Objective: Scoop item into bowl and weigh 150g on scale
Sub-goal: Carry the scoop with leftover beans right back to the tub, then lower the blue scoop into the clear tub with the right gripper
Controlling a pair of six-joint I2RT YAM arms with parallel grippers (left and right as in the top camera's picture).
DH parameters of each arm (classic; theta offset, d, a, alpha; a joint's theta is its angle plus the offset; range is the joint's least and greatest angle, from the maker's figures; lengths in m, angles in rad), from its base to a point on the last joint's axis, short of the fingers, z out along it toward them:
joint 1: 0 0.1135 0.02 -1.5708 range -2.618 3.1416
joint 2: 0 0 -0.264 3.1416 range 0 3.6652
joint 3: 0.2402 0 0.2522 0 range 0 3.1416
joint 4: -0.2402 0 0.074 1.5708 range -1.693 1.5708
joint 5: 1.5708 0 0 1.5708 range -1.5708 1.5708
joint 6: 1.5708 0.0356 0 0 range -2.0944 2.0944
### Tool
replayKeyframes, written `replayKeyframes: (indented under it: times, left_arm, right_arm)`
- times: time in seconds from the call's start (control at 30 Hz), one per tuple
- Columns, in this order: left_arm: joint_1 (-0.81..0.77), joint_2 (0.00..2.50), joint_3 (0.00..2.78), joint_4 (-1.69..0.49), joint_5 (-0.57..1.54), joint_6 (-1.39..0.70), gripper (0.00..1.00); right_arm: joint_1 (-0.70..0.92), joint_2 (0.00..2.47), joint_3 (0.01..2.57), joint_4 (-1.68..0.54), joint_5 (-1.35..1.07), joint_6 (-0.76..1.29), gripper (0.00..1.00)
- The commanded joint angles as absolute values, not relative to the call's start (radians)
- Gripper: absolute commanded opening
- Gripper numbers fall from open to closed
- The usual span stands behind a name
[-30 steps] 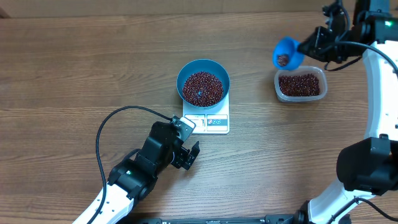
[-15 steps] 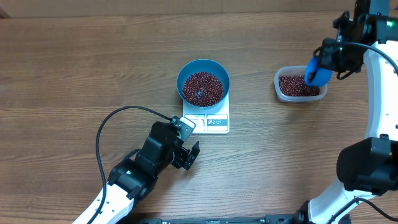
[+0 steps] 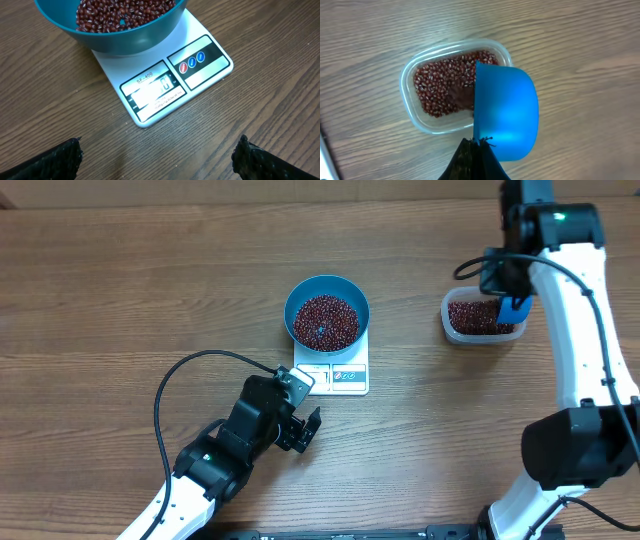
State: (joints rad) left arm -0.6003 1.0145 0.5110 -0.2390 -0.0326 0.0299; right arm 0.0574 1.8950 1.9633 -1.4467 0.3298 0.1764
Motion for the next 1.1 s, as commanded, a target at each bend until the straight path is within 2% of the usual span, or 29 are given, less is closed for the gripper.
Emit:
replayKeyframes:
  times: [0.0, 0.2, 0.4, 0.53, 0.77, 1.07]
  left_arm:
    - [-0.595, 1.006, 0.506, -0.236, -0.017, 0.046, 0.99]
    - [-0.595, 1.006, 0.506, -0.236, -0.017, 0.046, 1.00]
    - [-0.595, 1.006, 0.506, -0.236, -0.017, 0.046, 1.00]
    - [-0.595, 1.006, 0.506, -0.236, -0.017, 0.046, 1.00]
    - [-0.595, 1.006, 0.506, -0.236, -0.017, 0.046, 0.99]
    - [-0.595, 1.006, 0.506, -0.236, -0.017, 0.046, 1.00]
  right_arm:
    - [0.089, 1.868, 1.971, -1.455, 0.488, 0.289, 0.04]
    - [0.105, 1.868, 1.971, -1.468, 0.562, 0.379, 0.04]
    - [0.105, 1.868, 1.971, -1.468, 0.610, 0.553, 0.04]
    - [0.104, 1.868, 1.965, -1.453, 0.511, 0.732, 0.04]
    - [0.102, 1.869, 1.866, -1.305, 0.358, 0.790, 0.04]
    - [0.102, 1.869, 1.725, -1.163, 0.345, 0.894, 0.04]
